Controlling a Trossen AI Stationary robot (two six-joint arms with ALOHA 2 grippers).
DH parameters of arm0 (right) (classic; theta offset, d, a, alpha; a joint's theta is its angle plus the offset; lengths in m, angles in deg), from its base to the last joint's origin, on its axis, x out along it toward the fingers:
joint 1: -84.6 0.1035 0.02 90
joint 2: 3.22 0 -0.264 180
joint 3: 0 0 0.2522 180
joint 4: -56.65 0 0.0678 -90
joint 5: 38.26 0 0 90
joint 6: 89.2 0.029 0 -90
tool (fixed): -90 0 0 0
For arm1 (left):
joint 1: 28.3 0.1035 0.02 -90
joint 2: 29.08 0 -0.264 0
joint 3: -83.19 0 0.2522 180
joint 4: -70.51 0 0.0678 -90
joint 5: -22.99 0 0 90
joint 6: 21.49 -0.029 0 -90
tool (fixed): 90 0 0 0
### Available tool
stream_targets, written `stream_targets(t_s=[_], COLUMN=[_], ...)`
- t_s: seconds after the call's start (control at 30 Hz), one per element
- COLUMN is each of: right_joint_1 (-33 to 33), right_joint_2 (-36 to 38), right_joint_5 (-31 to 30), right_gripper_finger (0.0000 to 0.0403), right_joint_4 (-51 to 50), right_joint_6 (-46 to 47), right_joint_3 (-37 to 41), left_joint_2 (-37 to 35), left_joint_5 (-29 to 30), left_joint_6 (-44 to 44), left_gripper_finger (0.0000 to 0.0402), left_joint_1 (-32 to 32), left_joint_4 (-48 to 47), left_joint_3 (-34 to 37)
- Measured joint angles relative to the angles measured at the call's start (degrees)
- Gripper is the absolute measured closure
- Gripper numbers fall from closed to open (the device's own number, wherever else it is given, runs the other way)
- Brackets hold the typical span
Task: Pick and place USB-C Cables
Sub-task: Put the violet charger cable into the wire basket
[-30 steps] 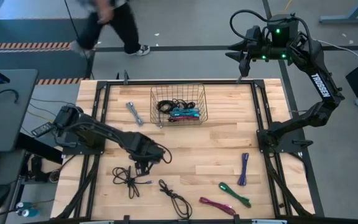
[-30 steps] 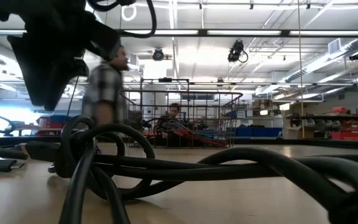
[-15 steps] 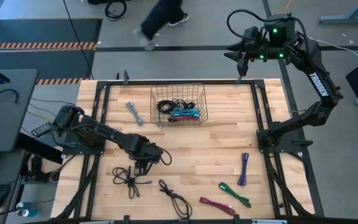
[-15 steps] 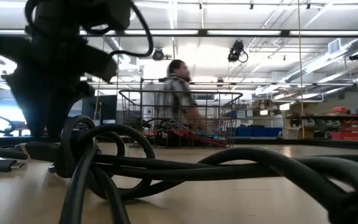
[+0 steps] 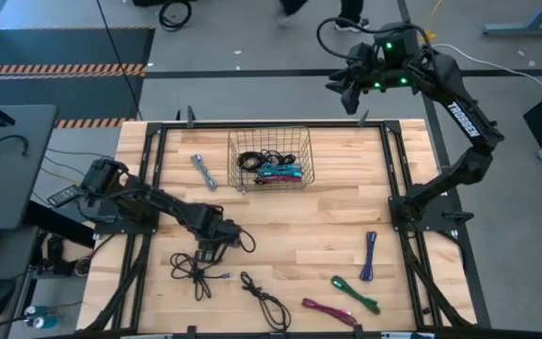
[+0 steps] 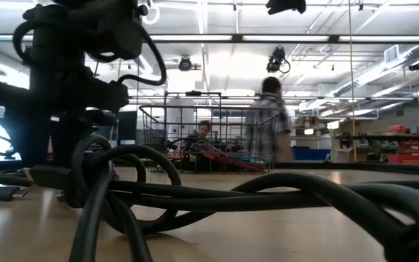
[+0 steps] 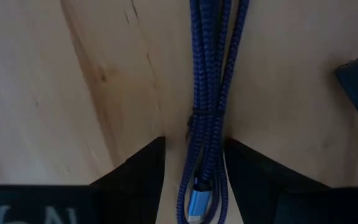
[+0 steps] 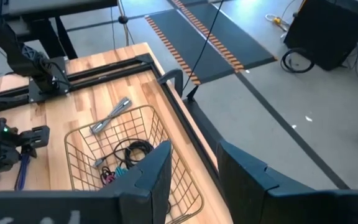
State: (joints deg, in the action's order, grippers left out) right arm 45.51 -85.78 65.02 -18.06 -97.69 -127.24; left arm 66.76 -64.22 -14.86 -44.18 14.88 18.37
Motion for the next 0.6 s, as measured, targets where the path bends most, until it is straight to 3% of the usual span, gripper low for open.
stream_targets(t_s=[0.3,0.6], right_joint_1=[0.1,0.1], right_joint_2=[1.3,3.1], right_joint_5=[0.3,0.3], right_gripper_finger=[0.0268,0.0268], right_joint_4=[1.5,2.4], right_joint_6=[1.5,1.5], right_joint_3=[0.0,0.0], left_joint_2=[0.9,1.0], left_joint_5=[-2.3,-6.5], left_joint_6=[-2.1,2.5], left_gripper_finger=[0.0241,0.0384], left_joint_1=[3.1,6.2], left_joint_4=[3.7,4.2], left_joint_3=[0.0,0.0])
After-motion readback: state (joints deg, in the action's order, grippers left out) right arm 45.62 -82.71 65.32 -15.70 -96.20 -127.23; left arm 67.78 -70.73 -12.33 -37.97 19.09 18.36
